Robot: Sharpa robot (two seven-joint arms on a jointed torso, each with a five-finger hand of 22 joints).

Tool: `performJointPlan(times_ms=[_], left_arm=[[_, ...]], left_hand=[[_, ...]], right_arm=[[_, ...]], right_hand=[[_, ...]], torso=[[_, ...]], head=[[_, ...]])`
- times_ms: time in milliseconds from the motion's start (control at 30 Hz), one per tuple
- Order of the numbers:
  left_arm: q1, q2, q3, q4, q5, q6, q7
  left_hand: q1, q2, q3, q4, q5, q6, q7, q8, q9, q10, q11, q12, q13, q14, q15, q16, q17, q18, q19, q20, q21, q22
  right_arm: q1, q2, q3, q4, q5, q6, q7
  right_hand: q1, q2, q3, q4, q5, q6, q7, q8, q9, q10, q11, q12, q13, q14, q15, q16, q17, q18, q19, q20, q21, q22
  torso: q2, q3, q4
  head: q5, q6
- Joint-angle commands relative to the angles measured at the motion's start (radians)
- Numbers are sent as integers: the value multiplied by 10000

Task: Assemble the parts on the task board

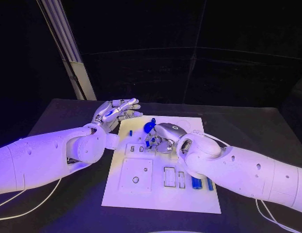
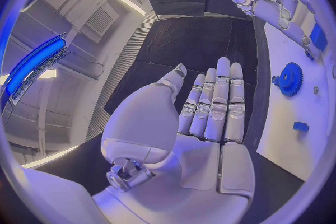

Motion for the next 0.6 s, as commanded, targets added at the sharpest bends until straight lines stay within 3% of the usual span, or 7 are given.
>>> performJointPlan(times_ms=[33, 600], left_arm=[[26, 22, 10, 12, 102, -61, 149], [28, 63, 10, -12, 110, 5, 119]], left_hand=[[77, 14, 3, -54, -17, 29, -31, 12, -1, 57, 4, -64, -11, -62, 11, -67, 7, 56, -36, 16, -61, -11], [77, 14, 4, -54, -17, 29, -31, 12, -1, 57, 4, -64, -11, -64, 11, -69, 7, 56, -38, 16, -63, -12]], right_arm=[[20, 111, -30, -85, -488, 283, -193], [1, 370, -83, -327, -641, 563, -52]], right_hand=[[-88, -10, 71, 12, 42, 407, -197, 26, 31, 45, -109, -27, -15, 530, -60, -48, 82, -25, -51, -9, -35, -20], [-147, -72, 88, 2, 34, 403, -192, -1, 24, 13, -107, -63, -34, 523, -61, -69, 53, -9, -103, -12, -68, -98]], torso=[[13, 5, 9], [6, 16, 3]], head=[[48, -36], [135, -128]])
